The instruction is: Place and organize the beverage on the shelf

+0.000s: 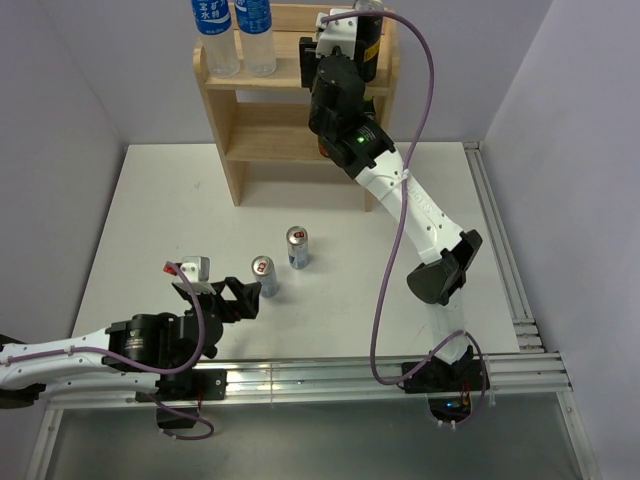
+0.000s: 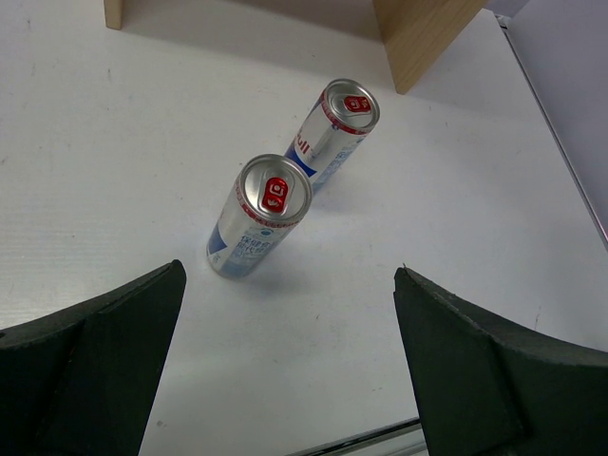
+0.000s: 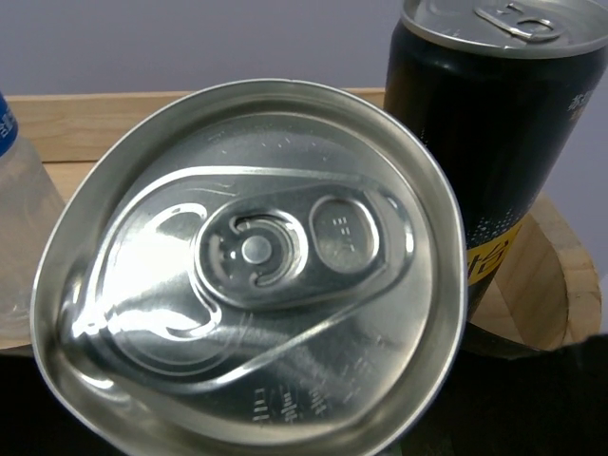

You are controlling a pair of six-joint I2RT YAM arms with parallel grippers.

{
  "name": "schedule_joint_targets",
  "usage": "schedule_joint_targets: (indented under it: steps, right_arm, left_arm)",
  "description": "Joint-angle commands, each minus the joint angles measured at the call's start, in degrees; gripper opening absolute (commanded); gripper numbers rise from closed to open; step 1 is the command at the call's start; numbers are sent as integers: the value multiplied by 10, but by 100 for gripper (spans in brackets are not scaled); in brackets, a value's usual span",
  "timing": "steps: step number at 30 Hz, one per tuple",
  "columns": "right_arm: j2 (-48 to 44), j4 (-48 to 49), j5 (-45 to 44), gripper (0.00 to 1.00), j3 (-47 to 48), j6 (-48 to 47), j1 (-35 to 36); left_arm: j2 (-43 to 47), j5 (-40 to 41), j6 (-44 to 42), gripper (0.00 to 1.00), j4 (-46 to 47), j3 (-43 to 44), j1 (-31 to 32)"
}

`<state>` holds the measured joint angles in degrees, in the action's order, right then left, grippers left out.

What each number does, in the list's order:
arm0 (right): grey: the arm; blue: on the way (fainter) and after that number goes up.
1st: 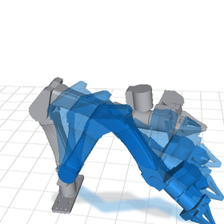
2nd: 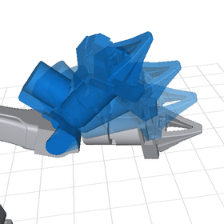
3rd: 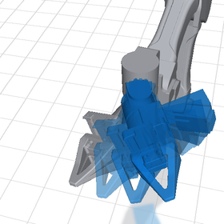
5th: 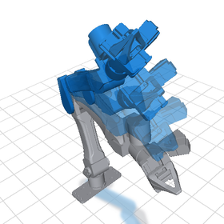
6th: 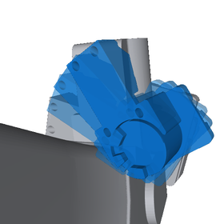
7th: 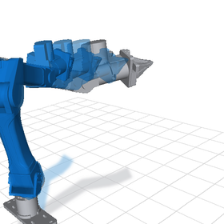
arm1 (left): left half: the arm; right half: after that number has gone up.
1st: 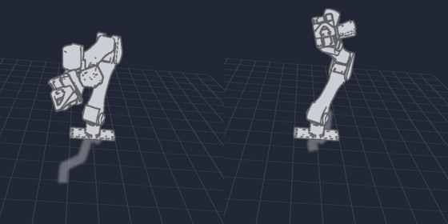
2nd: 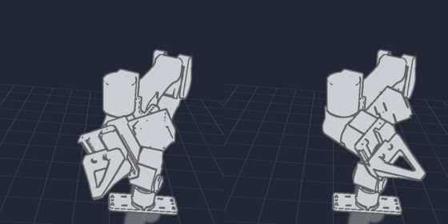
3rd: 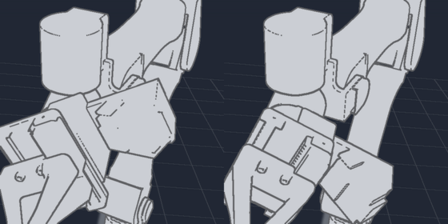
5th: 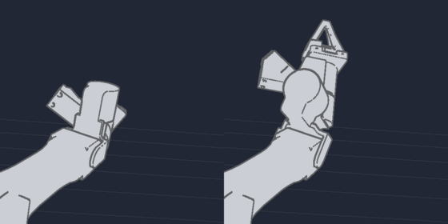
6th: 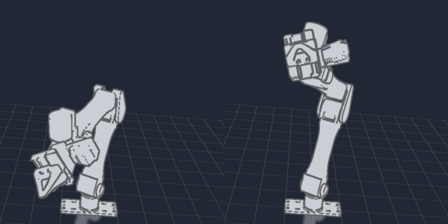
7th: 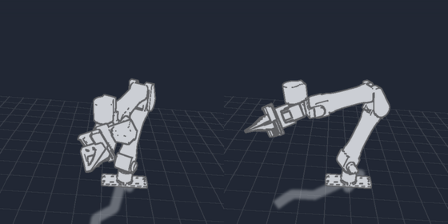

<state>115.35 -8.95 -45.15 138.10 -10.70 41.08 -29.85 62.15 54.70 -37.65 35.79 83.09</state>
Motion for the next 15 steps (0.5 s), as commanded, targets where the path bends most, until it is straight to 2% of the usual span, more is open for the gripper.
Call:
schedule_joint_targets:
  steps: [1,13,14,15]
  right_arm:
    - [4,57,8,0,36,9,-8]
    - [17,56,3,0,10,25,-12]
    - [20,56,1,3,10,25,-11]
    - [20,56,-4,11,8,26,-11]
  left_arm:
    - [1,-4,-10,98,11,-1,5]
    - [4,-5,-9,98,12,-2,6]
    - [5,-5,-9,98,11,-2,6]
    - [6,-5,-9,98,11,-2,6]
